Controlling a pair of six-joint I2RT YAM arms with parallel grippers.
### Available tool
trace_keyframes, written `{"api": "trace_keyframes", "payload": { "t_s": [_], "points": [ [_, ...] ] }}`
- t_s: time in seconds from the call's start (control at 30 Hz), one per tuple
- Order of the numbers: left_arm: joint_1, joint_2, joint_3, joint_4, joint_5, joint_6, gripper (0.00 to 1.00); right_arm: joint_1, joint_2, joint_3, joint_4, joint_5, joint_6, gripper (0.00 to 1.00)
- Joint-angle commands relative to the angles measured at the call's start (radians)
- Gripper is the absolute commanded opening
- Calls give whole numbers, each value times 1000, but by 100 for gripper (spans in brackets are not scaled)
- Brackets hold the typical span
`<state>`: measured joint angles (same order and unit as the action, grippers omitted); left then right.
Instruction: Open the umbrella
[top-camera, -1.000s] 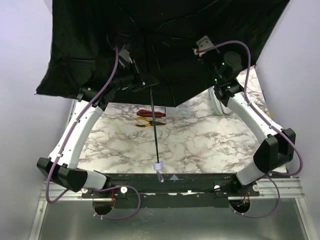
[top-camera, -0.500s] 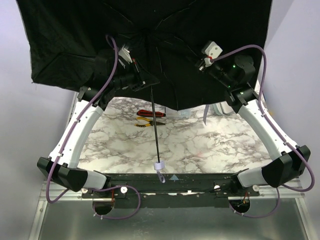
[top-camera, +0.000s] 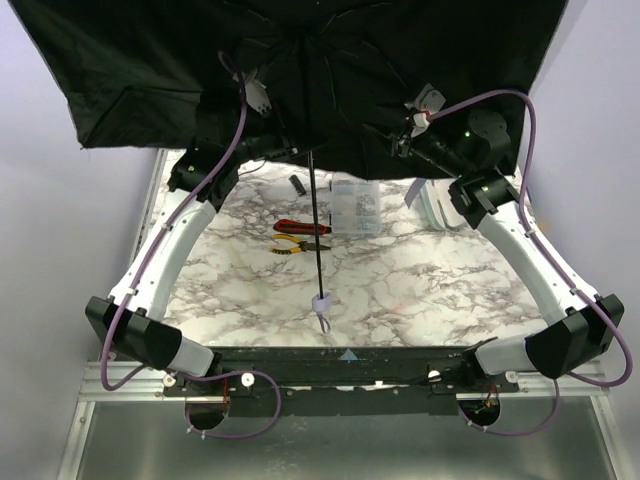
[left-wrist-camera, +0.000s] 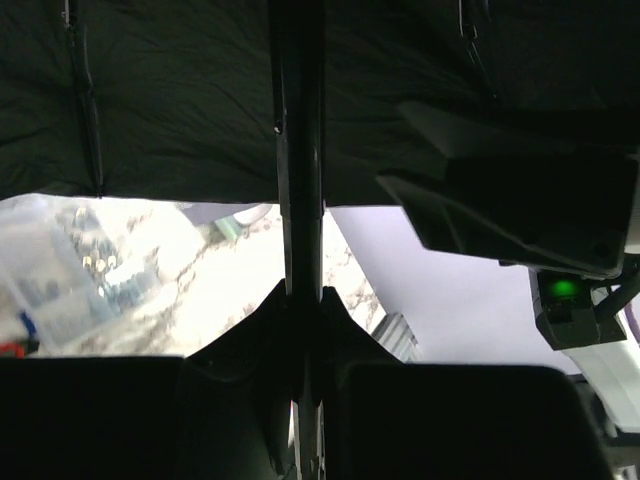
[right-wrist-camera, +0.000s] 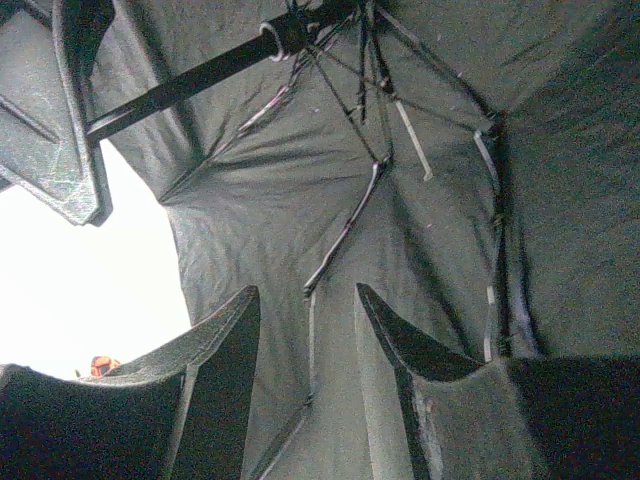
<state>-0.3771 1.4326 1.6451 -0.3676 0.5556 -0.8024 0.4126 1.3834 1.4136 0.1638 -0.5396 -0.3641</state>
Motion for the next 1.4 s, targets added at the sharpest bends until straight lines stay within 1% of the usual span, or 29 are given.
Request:
{"api": "trace_keyframes", "payload": {
  "t_s": [0.0,0.07,0.17,0.3,0.4,0.5,0.63,0.73,0.83,0.9,0.93,0.97,1.03,1.07,1.17,1.23,1.27,1.3,1.33,1.37],
  "points": [
    [-4,58,25,319,117,76,0,8,4,-13,23,87,7,43],
    [1,84,-14,442,168,61,0,8,17,-26,45,131,-14,43],
    [-1,106,-84,573,164,29,0,8,39,-32,77,191,-28,42],
    [0,140,-158,651,118,48,0,6,75,-39,106,270,-34,41],
    [-5,161,-214,700,76,36,0,-1,97,-67,150,313,-44,40],
    [-31,161,-295,765,-4,50,0,-11,116,-88,181,364,-43,40],
    [-47,188,-374,827,-66,47,0,-35,116,-154,216,378,-54,40],
    [-54,195,-413,844,-111,93,0,-42,110,-206,234,373,-66,39],
    [-54,207,-443,862,-127,114,0,-43,111,-247,254,367,-83,39],
    [-54,213,-454,861,-123,117,9,-43,117,-257,261,366,-82,39],
    [-54,207,-465,862,-123,124,17,-43,119,-258,261,360,-79,39],
    [-54,201,-475,862,-118,130,23,-43,118,-258,258,351,-74,39],
    [-54,183,-493,853,-113,144,42,-43,112,-263,247,327,-71,39],
    [-54,172,-502,845,-112,156,50,-43,108,-267,242,318,-68,39],
    [-51,133,-544,830,-116,178,66,-43,92,-280,217,283,-56,40],
    [-48,109,-578,822,-109,180,70,-43,79,-289,194,257,-49,39],
    [-48,96,-590,816,-108,185,73,-44,71,-297,184,237,-49,40],
    [-48,83,-605,811,-106,192,92,-43,64,-306,174,226,-47,40],
    [-48,70,-617,801,-105,200,98,-43,55,-312,163,209,-48,40],
    [-48,54,-629,787,-110,214,98,-43,46,-321,148,191,-54,40]
  ]
}}
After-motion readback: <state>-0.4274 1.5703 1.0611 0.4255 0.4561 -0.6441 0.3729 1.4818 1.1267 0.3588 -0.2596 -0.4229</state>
